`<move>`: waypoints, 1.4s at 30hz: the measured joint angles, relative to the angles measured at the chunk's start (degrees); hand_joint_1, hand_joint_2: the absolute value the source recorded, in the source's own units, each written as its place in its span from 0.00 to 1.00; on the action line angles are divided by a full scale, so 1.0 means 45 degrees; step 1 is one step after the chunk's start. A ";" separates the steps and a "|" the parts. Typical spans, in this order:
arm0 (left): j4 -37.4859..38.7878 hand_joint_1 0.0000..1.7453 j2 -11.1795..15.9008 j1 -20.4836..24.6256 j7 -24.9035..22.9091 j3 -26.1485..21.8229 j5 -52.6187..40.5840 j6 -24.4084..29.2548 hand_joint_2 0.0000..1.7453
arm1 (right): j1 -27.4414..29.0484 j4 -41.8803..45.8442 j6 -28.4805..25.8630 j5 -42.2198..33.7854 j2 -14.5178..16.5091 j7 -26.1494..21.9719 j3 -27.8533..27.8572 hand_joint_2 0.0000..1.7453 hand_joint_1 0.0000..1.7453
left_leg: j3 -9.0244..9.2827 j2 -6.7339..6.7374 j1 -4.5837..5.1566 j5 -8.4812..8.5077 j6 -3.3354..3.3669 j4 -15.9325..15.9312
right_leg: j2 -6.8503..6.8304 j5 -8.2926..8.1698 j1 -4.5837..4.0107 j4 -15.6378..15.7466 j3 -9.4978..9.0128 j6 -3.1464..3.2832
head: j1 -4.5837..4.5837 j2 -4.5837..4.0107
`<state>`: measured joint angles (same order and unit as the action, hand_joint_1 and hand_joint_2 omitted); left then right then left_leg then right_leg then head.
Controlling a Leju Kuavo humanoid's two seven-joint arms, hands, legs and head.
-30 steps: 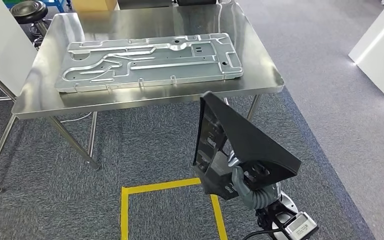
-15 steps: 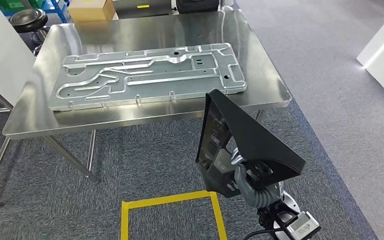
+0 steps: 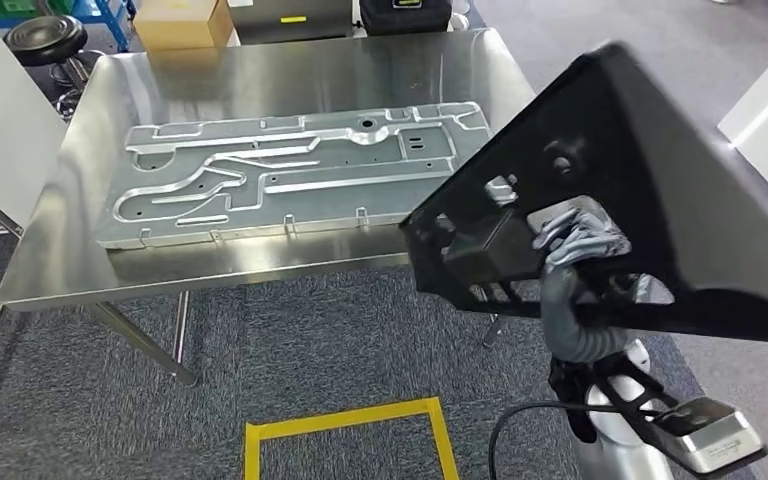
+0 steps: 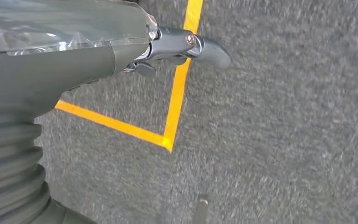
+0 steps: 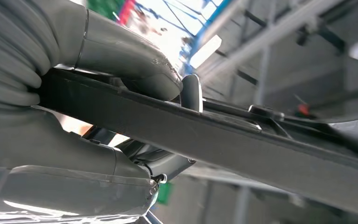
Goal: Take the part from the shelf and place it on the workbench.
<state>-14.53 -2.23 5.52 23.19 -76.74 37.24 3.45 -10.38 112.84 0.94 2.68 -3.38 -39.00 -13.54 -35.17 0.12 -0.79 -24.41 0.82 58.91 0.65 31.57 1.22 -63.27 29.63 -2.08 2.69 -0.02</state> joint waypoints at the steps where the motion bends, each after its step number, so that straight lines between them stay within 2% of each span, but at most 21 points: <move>1: 0.0000 0.00 0.0001 0.0025 0.0005 0.0000 -0.0005 -0.0010 1.00 | -0.0247 0.0001 0.0018 -0.0064 -0.0027 0.0001 0.0184 1.00 1.00 | 0.0117 -0.0005 0.0007 -0.0091 0.0067 -0.0017 | -0.0031 0.0179 0.0003 -0.0784 0.0490 -0.0035 | 0.0000 0.0000; 3: 0.0000 0.00 0.0001 0.0050 0.0018 0.0000 -0.0005 -0.0019 1.00 | -0.0472 -0.0001 0.0034 -0.0093 -0.0053 0.0004 0.0417 1.00 1.00 | 0.0348 -0.0044 0.0035 -0.0313 0.0134 -0.0023 | -0.0043 0.0814 -0.0008 -0.2147 0.1577 -0.0067 | 0.0000 0.0000; 5: 0.0000 0.00 0.0001 0.0039 0.0056 0.0002 -0.0006 -0.0055 1.00 | -0.0686 -0.0034 -0.0006 -0.0017 -0.0101 0.0046 0.0530 1.00 1.00 | 0.0675 -0.0094 0.0073 -0.0578 0.0146 -0.0023 | -0.0049 0.1004 -0.0011 -0.2291 0.2182 -0.0043 | 0.0000 0.0000; 6: 0.0000 0.00 0.0002 0.0036 0.0078 0.0009 -0.0006 -0.0089 1.00 | -0.0966 -0.0084 -0.0037 0.0031 -0.0151 0.0139 0.0580 1.00 1.00 | 0.0874 -0.0106 0.0101 -0.0723 0.0137 -0.0023 | -0.0052 0.0654 -0.0020 -0.1790 0.2228 0.0001 | 0.0000 0.0000; 9: 0.0005 0.00 -0.0001 0.0097 0.0112 0.0033 -0.0008 -0.0208 1.00 | -0.2431 -0.0491 -0.0089 0.0071 -0.0401 0.0767 0.0808 1.00 1.00 | 0.1297 -0.0099 0.0171 -0.1111 0.0056 -0.0034 | -0.0026 -0.1398 -0.0149 0.0308 0.2021 0.0251 | -0.0011 0.0000; 11: 0.0010 0.00 0.0010 0.0170 0.0115 0.0040 -0.0010 -0.0245 1.00 | -0.3419 -0.0909 -0.0095 0.0067 -0.0514 0.1202 0.0933 1.00 1.00 | 0.1427 -0.0098 0.0174 -0.1201 -0.0076 -0.0105 | 0.0011 -0.1946 -0.0253 0.0824 0.1974 0.0422 | -0.0023 0.0000; 13: 0.0009 0.00 0.0032 0.0222 0.0114 0.0042 -0.0002 -0.0252 1.00 | -0.4198 -0.1340 -0.0098 0.0101 -0.0543 0.1465 0.0969 1.00 1.00 | 0.1486 -0.0098 0.0165 -0.1179 -0.0224 -0.0074 | 0.0032 -0.1901 -0.0236 0.1010 0.1752 0.0564 | -0.0027 0.0000; 15: 0.0008 0.00 0.0040 0.0263 0.0107 0.0042 0.0000 -0.0241 1.00 | -0.4775 -0.1804 -0.0123 0.0217 -0.0545 0.1589 0.0966 1.00 1.00 | 0.1160 -0.0098 0.0147 -0.1183 -0.0337 0.0709 | 0.0022 -0.1778 -0.0175 0.1159 0.1415 0.0700 | -0.0026 0.0000; 18: 0.0010 0.00 0.0058 0.0259 0.0098 0.0040 -0.0004 -0.0198 1.00 | -0.5352 -0.2671 -0.0407 0.0779 -0.0545 0.1768 0.0876 1.00 1.00 | -0.0346 -0.0096 0.0094 -0.1861 -0.0498 0.2882 | -0.0011 -0.1471 -0.0168 0.1209 0.1014 0.0797 | -0.0024 0.0000; 20: 0.0010 0.00 0.0064 0.0217 0.0086 0.0038 -0.0004 -0.0176 1.00 | -0.5535 -0.3281 -0.0648 0.1213 -0.0545 0.1871 0.0744 1.00 1.00 | -0.1008 -0.0094 0.0065 -0.2172 -0.0552 0.3241 | 0.0008 -0.1221 -0.0168 0.1208 0.0718 0.0785 | -0.0024 0.0000; 21: 0.0010 0.00 0.0067 0.0204 0.0081 0.0036 -0.0004 -0.0170 1.00 | -0.5597 -0.3524 -0.0715 0.1342 -0.0544 0.1892 0.0686 1.00 1.00 | -0.1050 -0.0092 0.0054 -0.1904 -0.0537 0.2811 | 0.0015 -0.1082 -0.0168 0.1206 0.0535 0.0765 | -0.0024 0.0000; 23: 0.0010 0.00 0.0083 0.0178 0.0076 0.0034 -0.0005 -0.0170 1.00 | -0.5726 -0.3910 -0.0778 0.1443 -0.0543 0.1894 0.0588 1.00 1.00 | -0.0812 -0.0073 0.0054 -0.0515 -0.0431 0.1181 | 0.0008 -0.0792 -0.0175 0.1193 0.0185 0.0698 | -0.0028 0.0000; 25: 0.0010 0.00 0.0107 0.0163 0.0073 0.0034 -0.0005 -0.0170 1.00 | -0.5850 -0.4200 -0.0821 0.1467 -0.0542 0.1891 0.0509 1.00 1.00 | -0.0639 -0.0048 0.0117 0.0483 -0.0287 0.0037 | 0.0027 -0.0590 -0.0192 0.1208 0.0049 0.0580 | -0.0028 0.0000; 28: 0.0010 0.00 0.0121 0.0171 0.0069 0.0032 -0.0004 -0.0165 1.00 | -0.5944 -0.4419 -0.0869 0.1485 -0.0540 0.1899 0.0454 1.00 1.00 | -0.0494 -0.0057 0.0153 0.0571 -0.0057 -0.0230 | 0.0043 -0.0498 -0.0192 0.1150 0.0000 0.0359 | -0.0027 0.0000; 30: 0.0010 0.00 0.0123 0.0183 0.0068 0.0029 -0.0006 -0.0167 1.00 | -0.6029 -0.4490 -0.0890 0.1516 -0.0540 0.1884 0.0416 1.00 1.00 | -0.0247 -0.0071 0.0116 0.0496 0.0076 -0.0337 | -0.0001 -0.0421 -0.0161 0.0527 0.0231 0.0244 | -0.0028 0.0000; 33: 0.0010 0.00 0.0123 0.0209 0.0089 0.0029 -0.0010 -0.0180 1.00 | -0.6182 -0.4664 -0.1187 0.2039 -0.0556 0.2047 0.0343 1.00 1.00 | 0.0026 -0.0087 0.0111 0.0309 0.0182 -0.0381 | -0.0046 0.0323 -0.0112 -0.1579 0.1571 0.0111 | -0.0029 0.0000; 35: 0.0010 0.00 0.0123 0.0199 0.0132 0.0029 -0.0008 -0.0208 1.00 | -0.6349 -0.4999 -0.1629 0.2916 -0.0612 0.2458 0.0236 1.00 1.00 | 0.0190 -0.0103 0.0114 0.0136 0.0174 -0.0360 | -0.0059 0.0606 -0.0099 -0.2162 0.2267 0.0075 | -0.0029 0.0000; 36: 0.0010 0.00 0.0123 0.0195 0.0160 0.0029 -0.0008 -0.0232 1.00 | -0.6527 -0.5257 -0.1857 0.3470 -0.0667 0.2754 0.0139 1.00 1.00 | 0.0281 -0.0111 0.0115 0.0044 0.0159 -0.0335 | -0.0065 0.0322 -0.0097 -0.1850 0.2327 0.0075 | -0.0029 0.0000; 39: 0.0010 0.00 0.0123 0.0218 0.0234 0.0035 -0.0008 -0.0353 1.00 | -0.7500 -0.6391 -0.2212 0.5536 -0.0865 0.3921 -0.0347 1.00 1.00 | 0.0500 -0.0115 0.0134 -0.0202 0.0063 -0.0259 | -0.0065 -0.1378 -0.0148 0.0395 0.1793 0.0199 | -0.0033 0.0000; 40: 0.0010 0.00 0.0124 0.0240 0.0245 0.0044 -0.0008 -0.0406 1.00 | -0.7931 -0.6915 -0.2188 0.6337 -0.0900 0.4382 -0.0588 1.00 1.00 | 0.0512 -0.0110 0.0147 -0.0254 0.0006 -0.0253 | -0.0058 -0.1693 -0.0187 0.0859 0.1670 0.0292 | -0.0031 0.0000; 42: 0.0010 0.00 0.0125 0.0300 0.0251 0.0075 -0.0007 -0.0486 1.00 | -0.8810 -0.8182 -0.2122 0.8176 -0.0873 0.5353 -0.1205 1.00 1.00 | 0.0529 -0.0099 0.0177 -0.0287 -0.0131 -0.0210 | -0.0039 -0.1768 -0.0255 0.1079 0.1632 0.0475 | -0.0031 0.0000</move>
<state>-14.49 -1.67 6.87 24.32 -76.40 37.21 1.27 -50.02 76.02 -8.61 39.47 -7.31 -14.91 -18.96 -32.79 -0.32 0.01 -25.70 0.23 57.97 0.47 23.61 0.07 -58.42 36.98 0.06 2.55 -0.02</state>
